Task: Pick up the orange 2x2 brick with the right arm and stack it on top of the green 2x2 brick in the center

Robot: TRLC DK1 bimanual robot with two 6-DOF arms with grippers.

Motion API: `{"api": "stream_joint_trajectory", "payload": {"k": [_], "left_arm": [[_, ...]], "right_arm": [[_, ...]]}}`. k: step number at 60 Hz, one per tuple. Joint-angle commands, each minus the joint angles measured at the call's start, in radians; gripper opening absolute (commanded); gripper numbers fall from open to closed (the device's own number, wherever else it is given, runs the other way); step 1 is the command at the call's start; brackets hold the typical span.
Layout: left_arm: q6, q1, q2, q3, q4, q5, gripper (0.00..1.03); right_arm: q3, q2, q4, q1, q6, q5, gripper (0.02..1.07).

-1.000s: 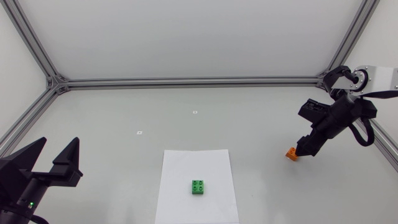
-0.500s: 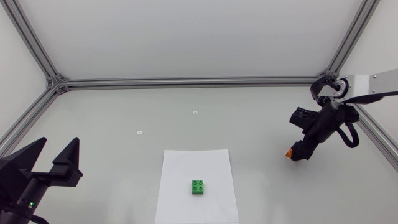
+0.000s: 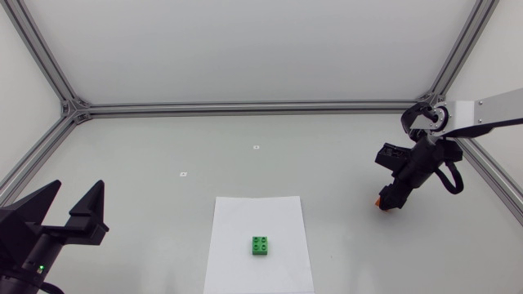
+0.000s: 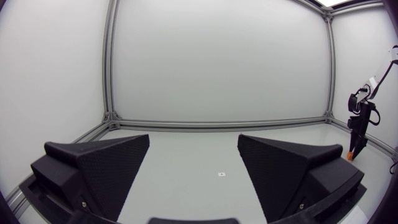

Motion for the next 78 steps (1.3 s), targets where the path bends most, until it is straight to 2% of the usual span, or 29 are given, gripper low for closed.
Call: {"api": "stream_joint_trajectory", "payload": {"k": [1,5,14,24,51,55,61,68,72,74,78], "left_arm": [[0.006,-0.001,-0.004,-0.041,-0.011,0.003,0.99],[0.006,-0.001,-0.004,-0.041,-0.011,0.003,0.99],[0.007,-0.001,-0.004,-0.041,-0.011,0.003,0.99],[0.006,-0.001,-0.004,-0.041,-0.011,0.003,0.99],[0.006,-0.001,-0.004,-0.041,-0.011,0.003,0.99],[0.006,-0.001,-0.004,-0.041,-0.011,0.003,0.99],[0.006,-0.001,-0.004,-0.041,-0.011,0.003,0.99],[0.006,-0.001,-0.004,-0.041,-0.011,0.003,0.99],[0.006,-0.001,-0.004,-0.041,-0.011,0.003,0.99],[0.006,-0.001,-0.004,-0.041,-0.011,0.003,0.99],[0.006,-0.001,-0.004,-0.041,-0.011,0.003,0.99]], "right_arm": [[0.01,0.02,0.007,0.011,-0.03,0.003,0.74],[0.011,0.02,0.012,0.011,-0.03,0.003,0.69],[0.005,0.019,0.015,0.011,-0.039,0.003,0.68],[0.004,0.02,0.015,0.011,-0.044,0.006,0.63],[-0.009,0.028,0.016,0.013,-0.056,0.014,0.61],[-0.009,0.028,0.016,0.013,-0.059,0.011,0.56],[-0.01,0.029,0.016,0.014,-0.062,0.011,0.55],[-0.002,0.031,0.012,0.013,-0.068,0.0,0.43],[-0.005,0.028,0.012,0.014,-0.068,0.005,0.42],[-0.004,0.023,0.005,0.014,-0.068,0.0,0.36],[-0.01,0.008,-0.005,0.02,-0.071,0.001,0.35]]}}
